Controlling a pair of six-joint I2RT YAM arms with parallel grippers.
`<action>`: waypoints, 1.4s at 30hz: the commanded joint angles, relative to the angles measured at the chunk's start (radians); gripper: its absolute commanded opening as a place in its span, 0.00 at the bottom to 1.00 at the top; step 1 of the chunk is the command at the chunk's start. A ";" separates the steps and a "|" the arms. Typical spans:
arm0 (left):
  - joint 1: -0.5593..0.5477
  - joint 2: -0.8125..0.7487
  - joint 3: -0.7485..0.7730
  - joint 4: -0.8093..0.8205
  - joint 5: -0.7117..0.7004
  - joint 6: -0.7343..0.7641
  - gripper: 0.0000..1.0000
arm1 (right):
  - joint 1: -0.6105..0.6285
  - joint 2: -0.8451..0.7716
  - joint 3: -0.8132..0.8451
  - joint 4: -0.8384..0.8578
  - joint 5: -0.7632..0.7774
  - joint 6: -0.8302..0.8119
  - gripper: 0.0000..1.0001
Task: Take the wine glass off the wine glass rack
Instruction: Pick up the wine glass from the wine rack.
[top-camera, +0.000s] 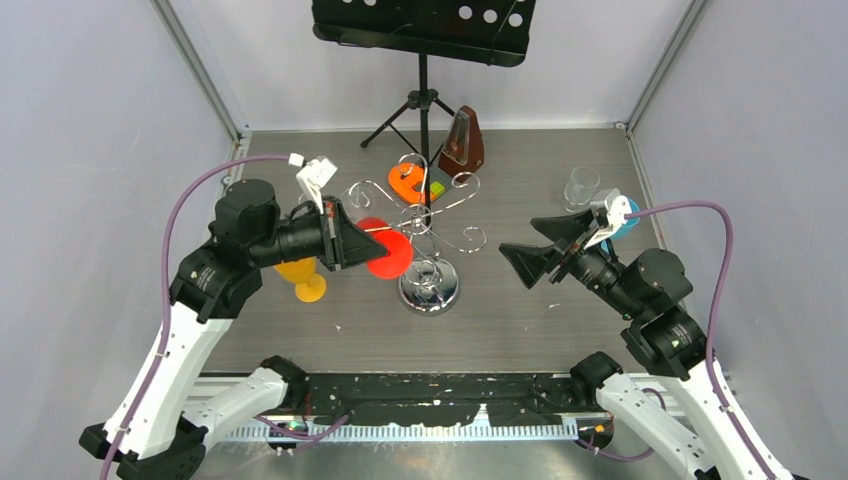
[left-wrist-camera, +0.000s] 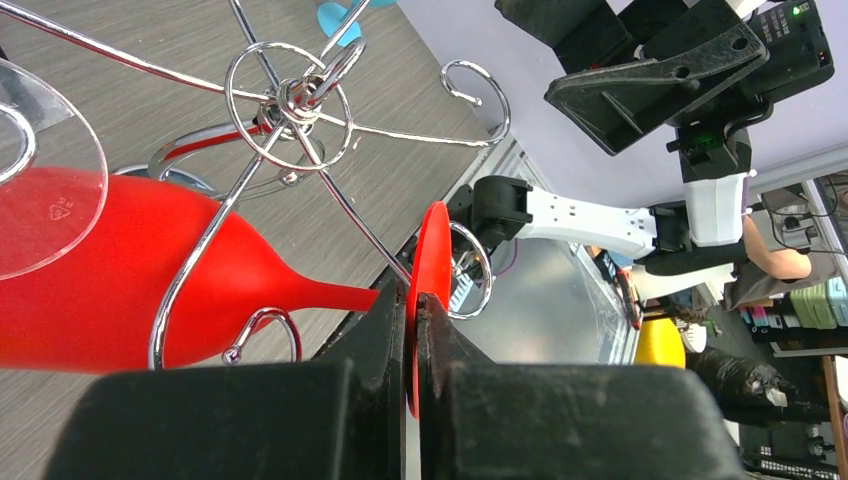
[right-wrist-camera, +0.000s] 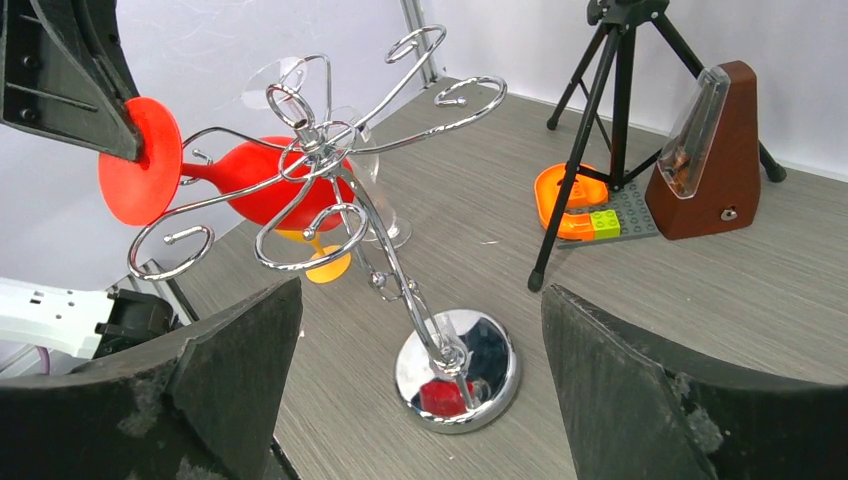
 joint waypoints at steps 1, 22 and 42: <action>-0.004 0.015 0.006 0.024 0.028 0.029 0.00 | -0.002 0.005 0.032 0.030 0.036 0.019 0.95; -0.004 0.120 -0.003 0.133 0.163 -0.021 0.00 | -0.001 -0.013 0.003 0.014 0.084 -0.022 0.95; -0.004 -0.048 -0.102 0.075 0.219 0.046 0.00 | -0.002 -0.001 0.022 -0.088 0.060 0.135 0.95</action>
